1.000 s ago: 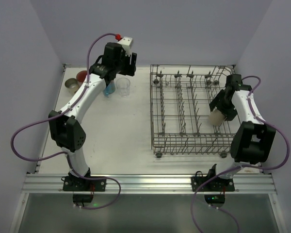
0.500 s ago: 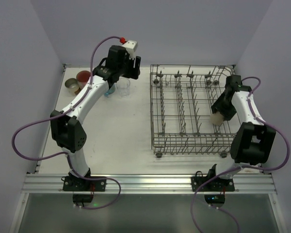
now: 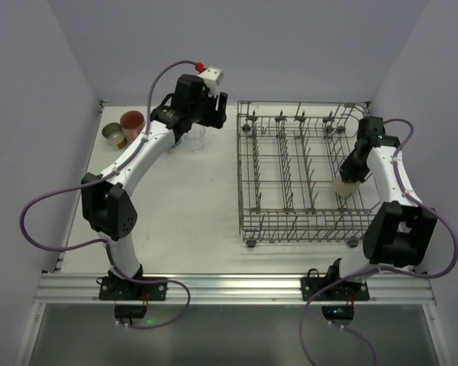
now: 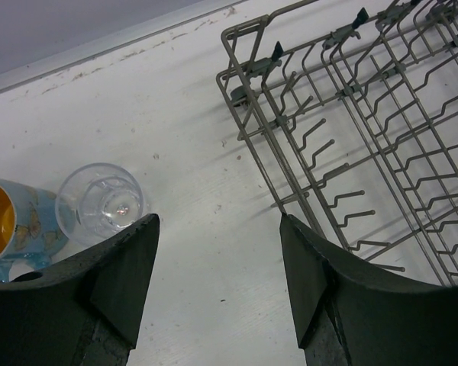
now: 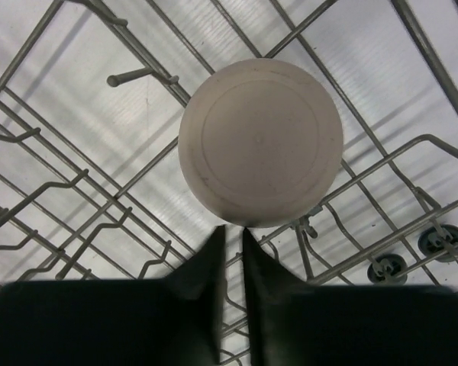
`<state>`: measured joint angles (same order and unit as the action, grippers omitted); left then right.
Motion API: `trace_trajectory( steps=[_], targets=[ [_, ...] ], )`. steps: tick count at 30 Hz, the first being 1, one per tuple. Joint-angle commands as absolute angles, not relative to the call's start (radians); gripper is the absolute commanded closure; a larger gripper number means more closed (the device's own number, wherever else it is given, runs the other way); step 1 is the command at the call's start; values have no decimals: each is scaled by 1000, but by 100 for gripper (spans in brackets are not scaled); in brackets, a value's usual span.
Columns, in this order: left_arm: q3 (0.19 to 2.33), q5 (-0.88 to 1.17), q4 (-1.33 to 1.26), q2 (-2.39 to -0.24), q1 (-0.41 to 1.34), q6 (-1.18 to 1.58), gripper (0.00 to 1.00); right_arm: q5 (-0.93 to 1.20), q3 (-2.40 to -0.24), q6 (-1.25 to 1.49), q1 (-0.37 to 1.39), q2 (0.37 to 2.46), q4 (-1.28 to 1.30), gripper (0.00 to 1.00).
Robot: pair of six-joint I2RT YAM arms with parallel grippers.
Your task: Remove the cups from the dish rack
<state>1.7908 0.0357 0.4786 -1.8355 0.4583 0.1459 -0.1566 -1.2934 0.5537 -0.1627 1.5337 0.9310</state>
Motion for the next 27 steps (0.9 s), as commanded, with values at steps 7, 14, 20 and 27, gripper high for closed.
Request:
trace_trajectory(
  steps=[7, 14, 20, 27],
  targets=[
    [1793, 52, 433, -1798, 465, 147, 31, -135, -1295, 525, -161, 1531, 867, 44],
    [1793, 78, 420, -1809, 466, 156, 31, -169, -1316, 531, -150, 1491, 900, 22],
    [1786, 81, 419, -1802, 469, 155, 31, -222, -1374, 548, -152, 1529, 950, 1],
    [1758, 81, 407, -1783, 469, 144, 31, -271, -1411, 563, -152, 1589, 953, 1]
  ],
)
